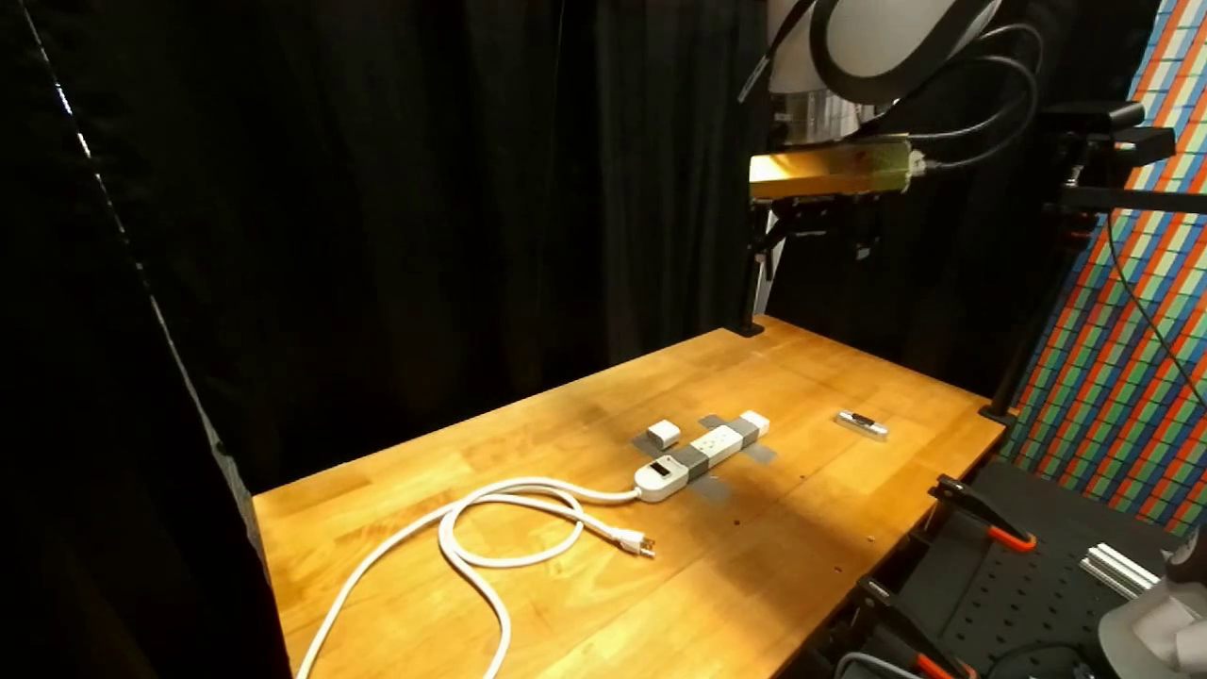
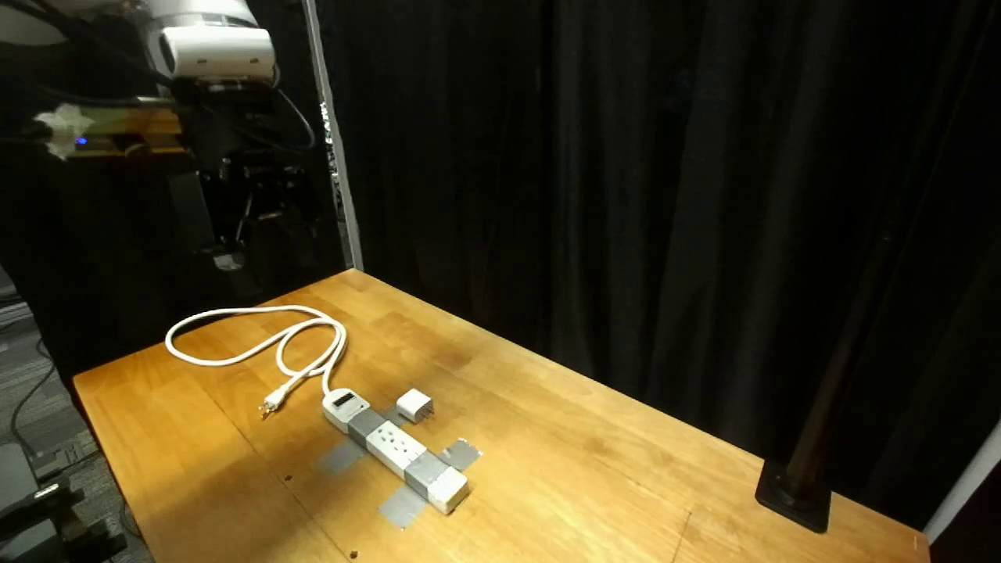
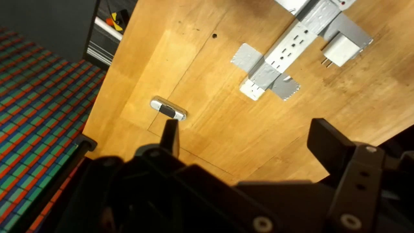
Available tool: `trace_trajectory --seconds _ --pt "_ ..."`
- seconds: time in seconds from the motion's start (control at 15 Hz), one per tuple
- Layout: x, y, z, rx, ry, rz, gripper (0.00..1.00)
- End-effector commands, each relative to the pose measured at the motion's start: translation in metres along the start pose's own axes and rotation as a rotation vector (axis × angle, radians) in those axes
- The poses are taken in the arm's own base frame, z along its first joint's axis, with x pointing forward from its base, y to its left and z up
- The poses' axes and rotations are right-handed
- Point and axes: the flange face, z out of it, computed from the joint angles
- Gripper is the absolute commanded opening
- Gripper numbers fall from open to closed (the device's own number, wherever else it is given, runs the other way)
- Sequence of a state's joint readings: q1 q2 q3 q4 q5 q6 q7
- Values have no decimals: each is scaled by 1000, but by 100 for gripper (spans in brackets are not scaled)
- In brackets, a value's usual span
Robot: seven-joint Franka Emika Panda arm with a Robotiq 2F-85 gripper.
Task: Plug the charger head into the extension cable
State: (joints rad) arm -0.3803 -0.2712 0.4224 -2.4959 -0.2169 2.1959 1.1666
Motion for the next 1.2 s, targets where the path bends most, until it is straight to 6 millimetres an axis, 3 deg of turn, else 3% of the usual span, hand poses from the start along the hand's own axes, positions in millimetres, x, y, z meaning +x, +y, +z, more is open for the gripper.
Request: trace_trajectory --seconds 0.0,0.53,0.6,1.13 --pt "-3 -38 15 50 10 191 100" --pt "-30 -79 29 138 260 406 100" --pt "-29 -65 33 119 207 367 100" --pt "-30 -65 38 116 200 373 100"
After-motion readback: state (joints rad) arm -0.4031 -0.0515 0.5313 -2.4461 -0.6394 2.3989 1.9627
